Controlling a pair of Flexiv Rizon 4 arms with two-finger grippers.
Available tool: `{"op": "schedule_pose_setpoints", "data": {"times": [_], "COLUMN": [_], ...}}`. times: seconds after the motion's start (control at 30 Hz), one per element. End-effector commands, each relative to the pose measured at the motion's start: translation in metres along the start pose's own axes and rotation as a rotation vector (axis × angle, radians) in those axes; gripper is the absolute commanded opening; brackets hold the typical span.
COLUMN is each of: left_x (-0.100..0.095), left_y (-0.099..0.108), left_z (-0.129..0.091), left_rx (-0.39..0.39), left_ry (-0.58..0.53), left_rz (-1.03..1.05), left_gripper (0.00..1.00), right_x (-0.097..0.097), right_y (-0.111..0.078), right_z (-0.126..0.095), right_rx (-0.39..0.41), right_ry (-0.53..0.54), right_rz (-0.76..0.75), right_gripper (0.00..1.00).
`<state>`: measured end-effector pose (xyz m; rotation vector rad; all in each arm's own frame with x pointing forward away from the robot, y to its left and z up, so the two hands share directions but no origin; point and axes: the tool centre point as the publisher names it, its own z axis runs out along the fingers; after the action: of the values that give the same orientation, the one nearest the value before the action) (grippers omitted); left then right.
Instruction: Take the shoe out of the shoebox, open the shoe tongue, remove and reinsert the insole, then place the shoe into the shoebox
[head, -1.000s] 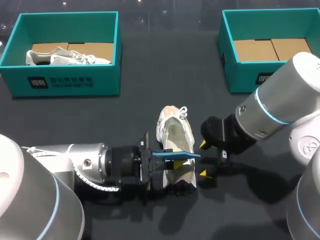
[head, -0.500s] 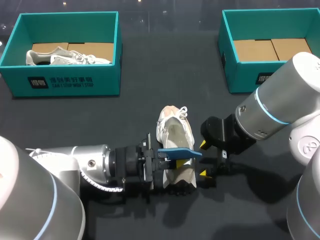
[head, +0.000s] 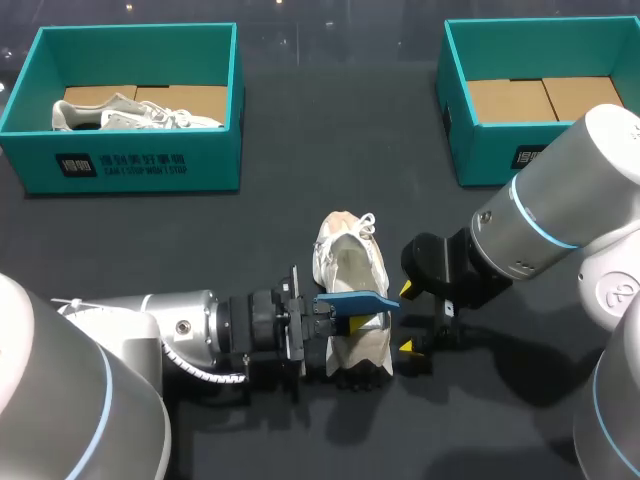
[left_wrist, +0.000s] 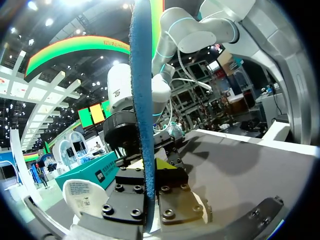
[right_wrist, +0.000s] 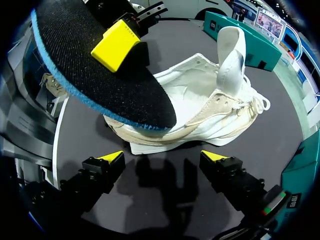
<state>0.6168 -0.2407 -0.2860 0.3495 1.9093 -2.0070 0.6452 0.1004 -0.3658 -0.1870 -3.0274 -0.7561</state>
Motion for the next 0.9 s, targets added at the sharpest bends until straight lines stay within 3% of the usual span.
{"op": "schedule_pose_setpoints", "data": {"times": [0.03,0.9], "left_x": [-0.001,-0.009], "left_y": [0.003,0.043], "left_z": [0.003,-0.001], "left_rx": [-0.006,-0.108], "left_ry": [-0.008,-0.029], "left_rz": [0.002,0.016], "left_gripper": [0.0,0.0], "right_x": [0.001,0.001], "right_y": [-0.001,-0.001], "right_z": [0.0,0.0], "right_rx": [-0.002,-0.002], "right_ry": [-0.002,-0.002], "right_rz": [0.0,0.0], "right_gripper": [1.0,1.0]}}
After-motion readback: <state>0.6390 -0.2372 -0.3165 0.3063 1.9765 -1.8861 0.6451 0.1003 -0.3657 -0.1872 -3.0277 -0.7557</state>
